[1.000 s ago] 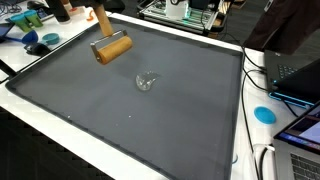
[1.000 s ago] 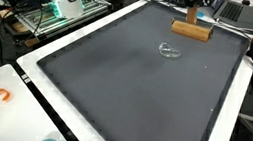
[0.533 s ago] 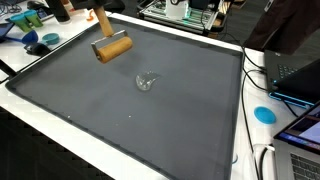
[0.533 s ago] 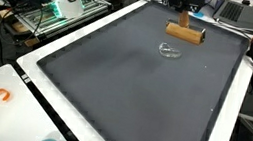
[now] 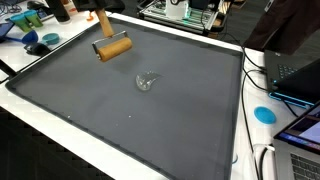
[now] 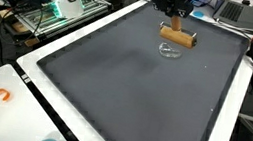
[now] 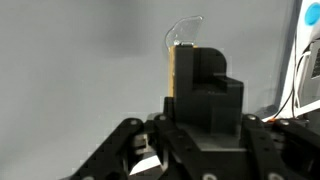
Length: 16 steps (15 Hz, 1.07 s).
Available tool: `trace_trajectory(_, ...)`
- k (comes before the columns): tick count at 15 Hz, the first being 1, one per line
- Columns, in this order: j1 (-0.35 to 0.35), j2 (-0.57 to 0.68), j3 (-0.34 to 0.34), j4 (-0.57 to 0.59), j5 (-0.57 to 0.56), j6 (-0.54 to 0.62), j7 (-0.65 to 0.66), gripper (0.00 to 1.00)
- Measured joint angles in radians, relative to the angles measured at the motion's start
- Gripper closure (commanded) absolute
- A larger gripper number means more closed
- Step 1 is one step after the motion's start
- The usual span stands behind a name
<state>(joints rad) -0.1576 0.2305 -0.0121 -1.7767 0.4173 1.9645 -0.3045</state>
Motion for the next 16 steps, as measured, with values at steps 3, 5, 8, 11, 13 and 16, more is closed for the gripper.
trace_trajectory(3, 0.0, -0.013, 0.0, -0.033, 0.0, 0.024, 0.0, 0.76)
trace_trajectory(5, 0.0, -0.021, 0.0, -0.055, 0.0, 0.041, 0.0, 0.76)
trace_trajectory(8, 0.001, -0.037, 0.0, -0.092, 0.0, 0.061, 0.0, 0.76)
trace_trajectory(11, 0.001, -0.056, -0.001, -0.125, 0.0, 0.073, 0.0, 0.76)
trace_trajectory(13, 0.001, -0.069, -0.001, -0.147, 0.0, 0.077, 0.0, 0.76)
trace_trajectory(16, 0.002, -0.09, -0.002, -0.174, 0.0, 0.079, 0.0, 0.76)
